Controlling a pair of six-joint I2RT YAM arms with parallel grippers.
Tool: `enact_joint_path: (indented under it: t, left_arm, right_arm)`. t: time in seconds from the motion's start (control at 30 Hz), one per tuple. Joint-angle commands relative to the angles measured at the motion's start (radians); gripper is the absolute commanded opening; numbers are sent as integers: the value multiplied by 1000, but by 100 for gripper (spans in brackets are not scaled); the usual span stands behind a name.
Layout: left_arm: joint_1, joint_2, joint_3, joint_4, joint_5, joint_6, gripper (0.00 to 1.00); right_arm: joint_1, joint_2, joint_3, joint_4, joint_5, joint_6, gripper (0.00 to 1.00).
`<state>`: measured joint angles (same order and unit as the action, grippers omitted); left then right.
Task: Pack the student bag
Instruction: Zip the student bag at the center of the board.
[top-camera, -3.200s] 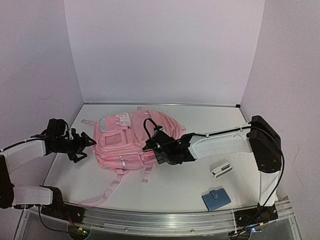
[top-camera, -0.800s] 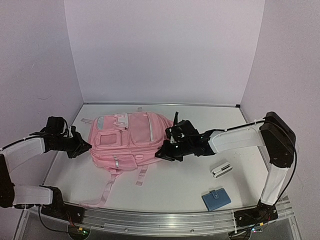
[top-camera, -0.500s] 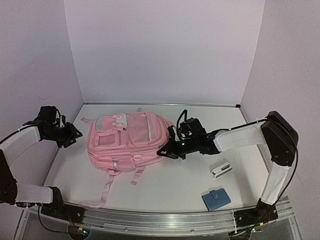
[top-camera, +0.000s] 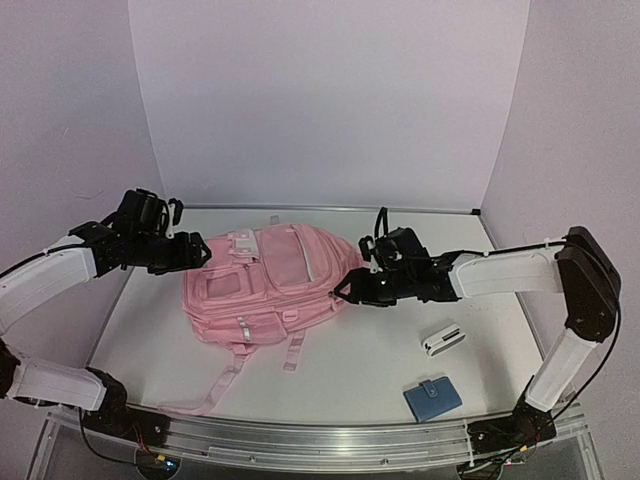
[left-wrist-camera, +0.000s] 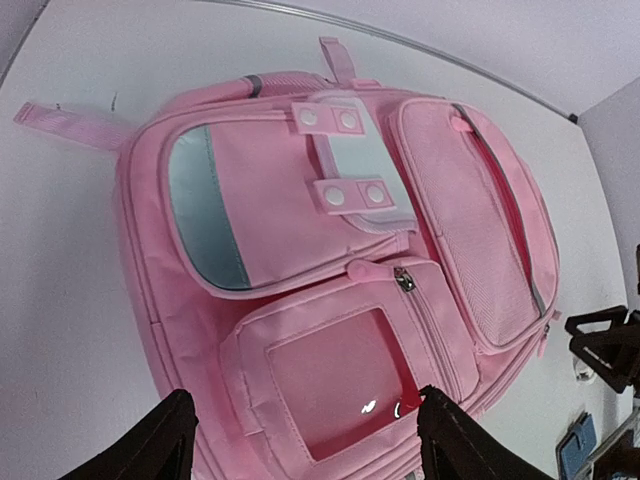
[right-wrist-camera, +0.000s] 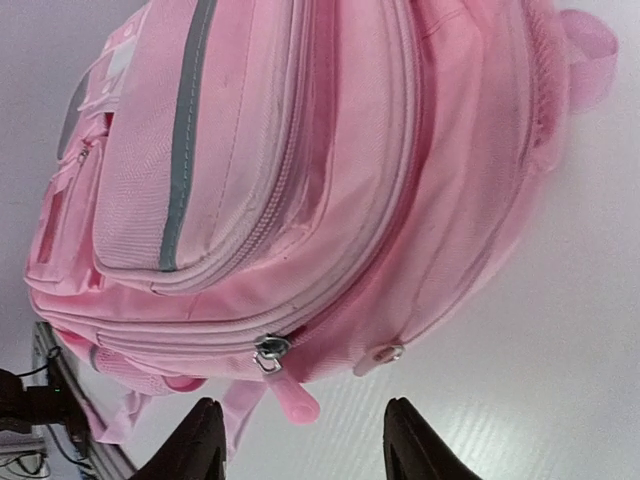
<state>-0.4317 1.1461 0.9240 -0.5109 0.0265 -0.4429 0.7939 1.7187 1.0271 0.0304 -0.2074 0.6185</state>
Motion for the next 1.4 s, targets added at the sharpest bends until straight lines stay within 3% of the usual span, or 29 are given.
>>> enact_joint_path:
  t: [0.0, 0.17, 0.53, 0.63, 0.8, 0.83, 1.0, 1.17, 1.27, 1.37]
  left_arm:
    - [-80, 69, 65, 70, -30, 48, 76]
    - [-153, 131, 83, 135, 13, 61, 76]
    - [-168, 155, 66, 145, 30, 37, 76]
    - [-174, 152, 66, 139, 27, 42, 76]
    - [-231, 180, 81, 157, 38, 87, 75]
    - [-247, 193, 89, 162, 39, 106, 75]
    - [-386, 291, 141, 200, 22, 226, 76]
    - [-513, 422, 200, 219, -81, 325, 76]
    - [-549, 507, 236, 222, -105, 363, 69]
    - [-566, 561, 252, 243, -144, 377, 64]
  right_arm:
    - [48, -55, 24, -125, 203, -126, 52]
    - [131, 19, 128, -237, 338, -175, 52]
    - [212, 198, 283, -345, 516, -176, 46]
    - [220, 220, 306, -354, 539, -178, 35]
    - [221, 213, 313, -353, 536, -164, 4]
    - [221, 206, 311, -352, 530, -164, 1]
    - [200, 152, 278, -337, 431, -168, 0]
    - [143, 71, 195, -239, 169, -178, 0]
    - [123, 36, 157, -167, 6, -183, 0]
    - [119, 23, 140, -144, -51, -181, 0]
